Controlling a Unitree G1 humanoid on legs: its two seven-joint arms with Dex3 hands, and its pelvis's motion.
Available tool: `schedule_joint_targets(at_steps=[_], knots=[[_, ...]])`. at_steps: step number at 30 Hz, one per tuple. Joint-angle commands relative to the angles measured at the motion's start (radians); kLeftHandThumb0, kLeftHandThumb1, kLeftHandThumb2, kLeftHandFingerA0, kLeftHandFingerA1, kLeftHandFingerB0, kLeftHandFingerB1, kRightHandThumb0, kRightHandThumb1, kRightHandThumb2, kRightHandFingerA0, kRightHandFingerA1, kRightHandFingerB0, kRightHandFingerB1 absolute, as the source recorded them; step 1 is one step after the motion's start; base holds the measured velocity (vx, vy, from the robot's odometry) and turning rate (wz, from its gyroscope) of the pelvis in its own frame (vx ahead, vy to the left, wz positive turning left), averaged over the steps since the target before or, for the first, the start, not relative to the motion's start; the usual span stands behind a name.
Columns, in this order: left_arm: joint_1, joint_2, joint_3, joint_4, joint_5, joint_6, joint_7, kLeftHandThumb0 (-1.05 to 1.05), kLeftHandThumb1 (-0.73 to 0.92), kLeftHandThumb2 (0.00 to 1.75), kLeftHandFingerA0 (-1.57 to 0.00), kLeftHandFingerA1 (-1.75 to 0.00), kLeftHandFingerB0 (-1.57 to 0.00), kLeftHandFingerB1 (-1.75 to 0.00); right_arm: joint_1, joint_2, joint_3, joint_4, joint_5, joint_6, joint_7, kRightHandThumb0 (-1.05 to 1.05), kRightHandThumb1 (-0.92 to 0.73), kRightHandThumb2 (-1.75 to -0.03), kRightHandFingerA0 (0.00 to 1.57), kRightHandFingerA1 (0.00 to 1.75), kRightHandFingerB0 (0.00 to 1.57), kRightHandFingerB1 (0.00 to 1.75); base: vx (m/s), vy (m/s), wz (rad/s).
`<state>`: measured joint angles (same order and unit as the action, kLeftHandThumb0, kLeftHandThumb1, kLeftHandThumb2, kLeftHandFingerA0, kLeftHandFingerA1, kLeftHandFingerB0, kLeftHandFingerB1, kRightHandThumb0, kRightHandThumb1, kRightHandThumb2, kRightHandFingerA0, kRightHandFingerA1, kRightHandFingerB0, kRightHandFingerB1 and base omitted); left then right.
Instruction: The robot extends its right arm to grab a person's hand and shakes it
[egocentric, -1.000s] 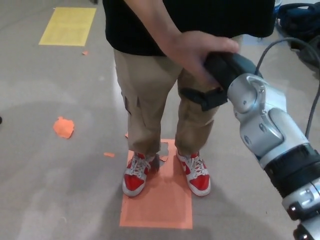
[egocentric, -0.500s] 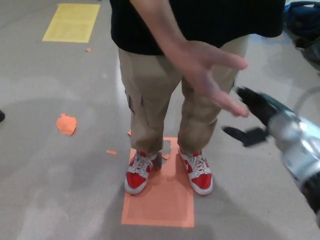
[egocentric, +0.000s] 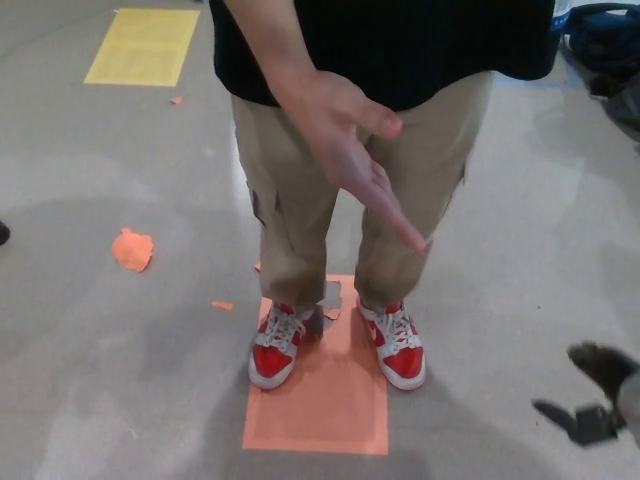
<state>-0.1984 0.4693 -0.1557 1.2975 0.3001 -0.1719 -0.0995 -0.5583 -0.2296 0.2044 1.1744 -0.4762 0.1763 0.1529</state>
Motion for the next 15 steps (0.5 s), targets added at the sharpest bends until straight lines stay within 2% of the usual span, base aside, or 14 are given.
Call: schedule_joint_targets(at_steps=[1,2,3,5,6,8,9,10,11,13,14,15], knots=[[-0.023,-0.001,-0.002,0.004,0.006,0.003,-0.004,-0.48,0.79,0.64,-0.19,-0.30,-0.17,-0.29,0.038,-0.016,-0.024,0.073,0.046,-0.066,-0.047,-0.78,-0.60,-0.92,0.00,0.18,0.00,0.09,0.00,0.000,0.00],[-0.037,0.001,-0.002,0.001,0.005,0.001,-0.006,-0.47,0.79,0.64,-0.19,-0.30,-0.17,-0.29,0.052,-0.013,-0.043,0.095,0.064,-0.067,-0.058,-0.77,-0.61,-0.93,0.00,0.19,0.00,0.11,0.00,0.000,0.00],[-0.043,0.000,0.005,0.003,-0.002,0.003,-0.007,-0.48,0.78,0.63,-0.19,-0.30,-0.17,-0.29,0.078,-0.010,-0.055,0.104,0.070,-0.082,-0.086,-0.73,-0.64,-0.98,0.00,0.32,0.00,0.17,0.00,0.000,0.00],[-0.053,-0.001,0.009,0.005,-0.005,0.006,-0.006,-0.48,0.78,0.64,-0.20,-0.31,-0.17,-0.29,0.082,-0.010,-0.058,0.114,0.068,-0.081,-0.091,-0.79,-0.71,-1.00,0.01,0.28,0.00,0.13,0.00,0.000,0.00],[-0.057,0.000,0.006,0.006,0.000,0.006,-0.006,-0.50,0.80,0.64,-0.21,-0.31,-0.17,-0.30,0.082,-0.011,-0.055,0.121,0.064,-0.081,-0.089,-0.83,-0.74,-1.01,0.06,0.34,0.06,0.12,0.00,0.000,0.00],[-0.059,0.001,0.002,0.009,0.005,0.007,-0.008,-0.50,0.81,0.64,-0.21,-0.31,-0.17,-0.30,0.087,-0.014,-0.051,0.133,0.064,-0.087,-0.080,-0.81,-0.75,-1.02,0.06,0.34,0.06,0.14,0.00,0.000,0.00],[-0.045,-0.001,0.008,0.009,-0.002,0.005,-0.010,-0.50,0.81,0.65,-0.20,-0.30,-0.16,-0.29,0.098,-0.016,-0.050,0.138,0.066,-0.095,-0.063,-0.81,-0.78,-1.05,0.04,0.26,0.03,0.13,0.00,0.000,0.00],[-0.040,-0.001,0.010,0.009,-0.005,0.004,-0.010,-0.50,0.81,0.65,-0.20,-0.30,-0.16,-0.29,0.103,-0.017,-0.049,0.141,0.068,-0.098,-0.056,-0.81,-0.78,-1.05,0.04,0.26,0.03,0.13,0.00,0.000,0.00],[-0.025,-0.004,0.012,0.008,-0.008,-0.008,-0.009,-0.50,0.82,0.65,-0.19,-0.30,-0.16,-0.29,0.123,-0.022,-0.048,0.151,0.072,-0.103,-0.023,-0.77,-0.79,-1.06,0.00,0.16,0.00,0.15,0.00,0.000,0.00],[-0.004,-0.006,0.012,0.008,-0.008,-0.017,-0.010,-0.50,0.82,0.65,-0.19,-0.30,-0.16,-0.29,0.154,-0.030,-0.022,0.162,0.053,-0.120,0.020,-0.74,-0.79,-1.09,0.00,0.19,0.00,0.19,0.00,0.000,0.00],[0.015,-0.007,0.013,0.007,-0.008,-0.029,-0.010,-0.49,0.82,0.65,-0.19,-0.30,-0.16,-0.29,0.171,-0.033,0.010,0.172,0.027,-0.129,0.059,-0.73,-0.81,-1.08,0.00,0.21,0.12,0.26,0.00,0.000,0.00],[0.022,-0.007,0.008,0.009,-0.003,-0.026,-0.007,-0.27,0.60,1.09,-0.08,-0.50,-0.08,-0.50,0.175,-0.036,0.078,0.192,-0.026,-0.090,0.147,-0.35,-0.55,-1.13,0.01,0.49,0.00,0.46,0.00,0.000,0.00]])
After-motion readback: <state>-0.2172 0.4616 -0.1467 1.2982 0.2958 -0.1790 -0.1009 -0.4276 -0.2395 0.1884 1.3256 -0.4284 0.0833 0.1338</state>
